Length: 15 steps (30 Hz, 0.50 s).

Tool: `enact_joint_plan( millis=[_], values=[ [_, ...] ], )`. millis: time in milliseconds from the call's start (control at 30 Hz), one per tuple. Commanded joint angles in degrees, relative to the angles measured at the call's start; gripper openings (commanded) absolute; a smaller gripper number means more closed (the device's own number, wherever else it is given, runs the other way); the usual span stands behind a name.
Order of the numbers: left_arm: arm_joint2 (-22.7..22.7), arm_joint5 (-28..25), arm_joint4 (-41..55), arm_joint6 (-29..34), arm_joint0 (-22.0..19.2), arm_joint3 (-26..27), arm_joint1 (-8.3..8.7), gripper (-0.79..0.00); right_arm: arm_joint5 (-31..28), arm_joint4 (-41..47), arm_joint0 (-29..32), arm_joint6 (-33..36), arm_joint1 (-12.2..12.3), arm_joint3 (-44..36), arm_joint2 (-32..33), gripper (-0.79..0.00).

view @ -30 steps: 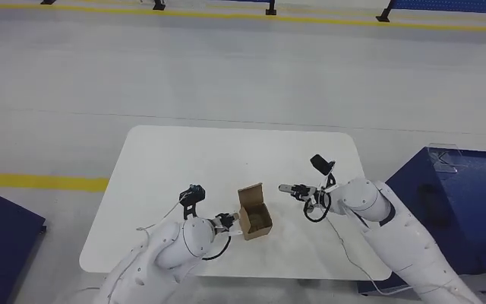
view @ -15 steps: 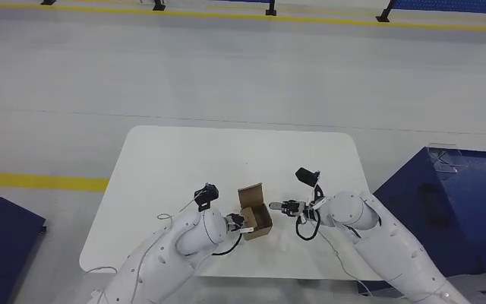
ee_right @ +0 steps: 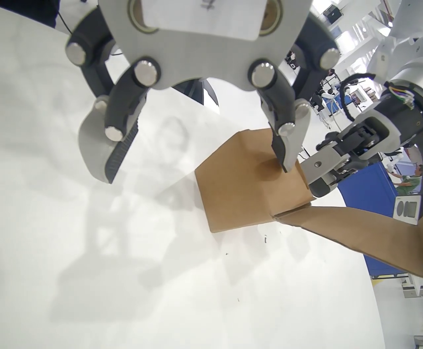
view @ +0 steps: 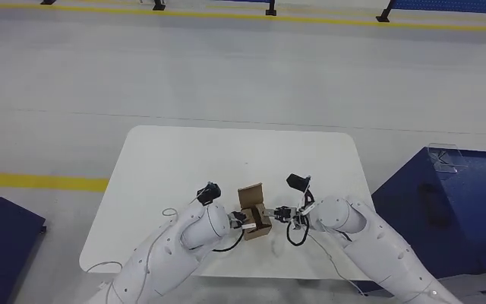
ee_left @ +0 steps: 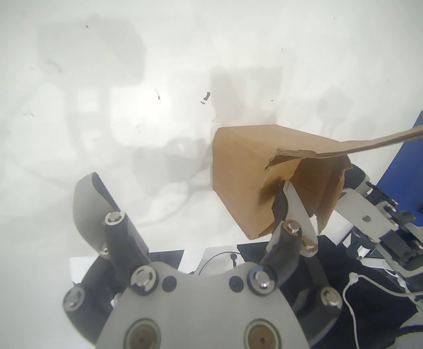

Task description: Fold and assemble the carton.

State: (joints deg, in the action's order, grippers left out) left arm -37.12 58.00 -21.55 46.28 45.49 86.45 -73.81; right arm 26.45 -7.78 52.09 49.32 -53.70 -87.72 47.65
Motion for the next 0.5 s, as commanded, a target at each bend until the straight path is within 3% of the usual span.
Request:
enact_joint_plan(
  millis=[0, 233, 467],
  values=[
    [-0.3, 0.0, 0.1, 0.0, 0.1, -0.5, -0.25, 0.000, 0.1, -0.3, 0.0, 0.0, -0.2, -0.2, -0.5, 0.000],
    [-1.1, 0.0, 0.3, 0.0, 0.4, -1.4, -1.13, 0.000, 2.3, -4.9, 0.0, -2.9, -1.0, -1.1, -2.2, 0.000],
    [-1.8, 0.0, 0.6, 0.0, 0.8, -3.1, -1.99, 0.000, 2.4, -5.8, -0.3, -1.4, -1.6, -0.7, -2.9, 0.000]
  ],
)
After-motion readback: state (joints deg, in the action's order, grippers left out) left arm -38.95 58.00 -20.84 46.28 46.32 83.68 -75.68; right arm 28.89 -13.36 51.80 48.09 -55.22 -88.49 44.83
